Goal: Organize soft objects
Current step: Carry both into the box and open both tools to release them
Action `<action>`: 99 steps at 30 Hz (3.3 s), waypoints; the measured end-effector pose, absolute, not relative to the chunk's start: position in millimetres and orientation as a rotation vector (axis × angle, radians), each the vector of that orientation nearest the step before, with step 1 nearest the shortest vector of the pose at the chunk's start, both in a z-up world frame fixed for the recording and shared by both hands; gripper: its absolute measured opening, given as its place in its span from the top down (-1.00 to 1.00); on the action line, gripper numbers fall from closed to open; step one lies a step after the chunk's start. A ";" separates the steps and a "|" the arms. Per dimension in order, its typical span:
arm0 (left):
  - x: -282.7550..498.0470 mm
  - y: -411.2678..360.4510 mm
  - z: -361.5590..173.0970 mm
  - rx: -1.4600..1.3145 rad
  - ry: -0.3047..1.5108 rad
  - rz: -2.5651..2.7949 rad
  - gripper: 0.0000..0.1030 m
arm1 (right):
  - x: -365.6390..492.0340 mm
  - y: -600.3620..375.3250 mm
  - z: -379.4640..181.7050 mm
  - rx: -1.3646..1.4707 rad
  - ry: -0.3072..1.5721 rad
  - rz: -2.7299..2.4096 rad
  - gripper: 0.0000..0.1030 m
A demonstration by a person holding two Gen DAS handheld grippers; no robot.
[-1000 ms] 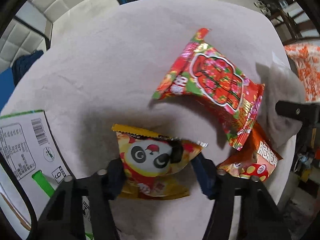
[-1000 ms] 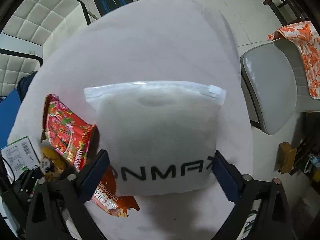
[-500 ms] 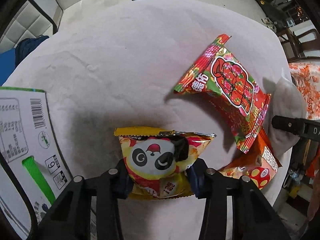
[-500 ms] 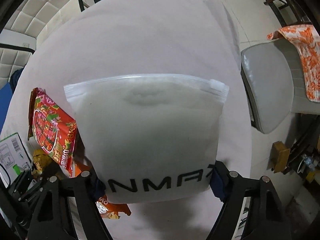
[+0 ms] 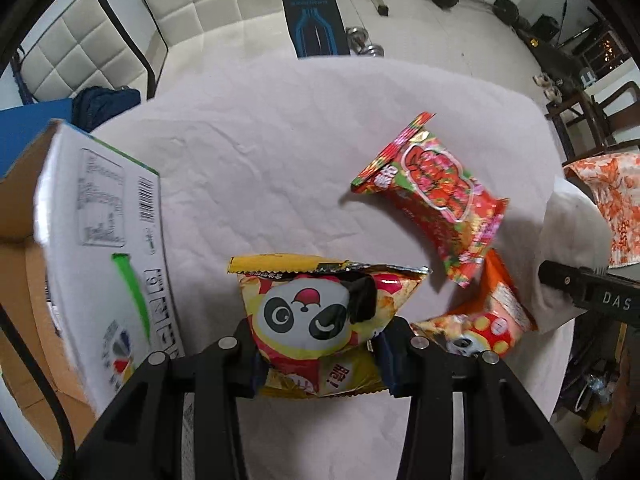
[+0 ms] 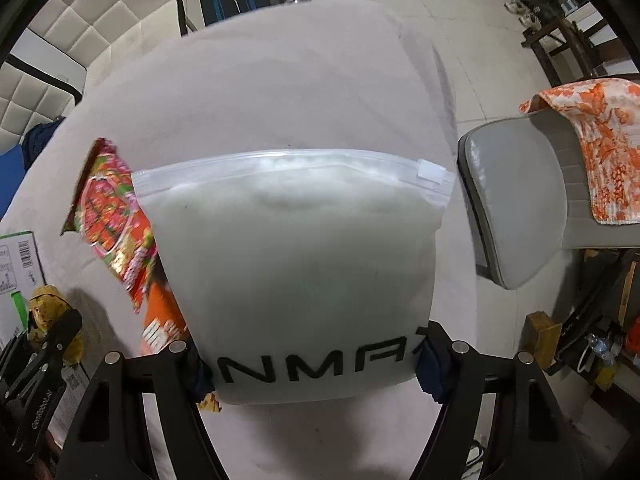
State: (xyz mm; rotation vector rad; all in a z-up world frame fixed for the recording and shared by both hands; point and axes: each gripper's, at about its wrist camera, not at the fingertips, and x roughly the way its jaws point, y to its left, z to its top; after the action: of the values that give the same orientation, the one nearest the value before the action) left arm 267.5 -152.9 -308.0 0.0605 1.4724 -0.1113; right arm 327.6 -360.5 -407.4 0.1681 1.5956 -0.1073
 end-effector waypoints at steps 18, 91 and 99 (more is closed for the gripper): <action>235.1 -151.1 -213.9 0.004 1.319 -0.163 0.23 | 255.3 -316.4 -313.9 0.156 1.428 0.025 -0.51; 336.0 229.2 -344.1 -0.148 1.664 0.015 0.20 | 235.1 87.8 -423.9 -0.057 1.686 0.097 -0.57; 337.6 229.8 -334.3 -0.133 1.650 0.041 0.02 | 232.1 91.3 -414.3 -0.068 1.636 0.100 -0.75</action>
State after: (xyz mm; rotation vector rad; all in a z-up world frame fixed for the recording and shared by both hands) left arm 337.6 229.8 -334.3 -0.1331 1.6501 0.0409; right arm 232.1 91.3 -414.3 -0.0682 1.6364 0.0997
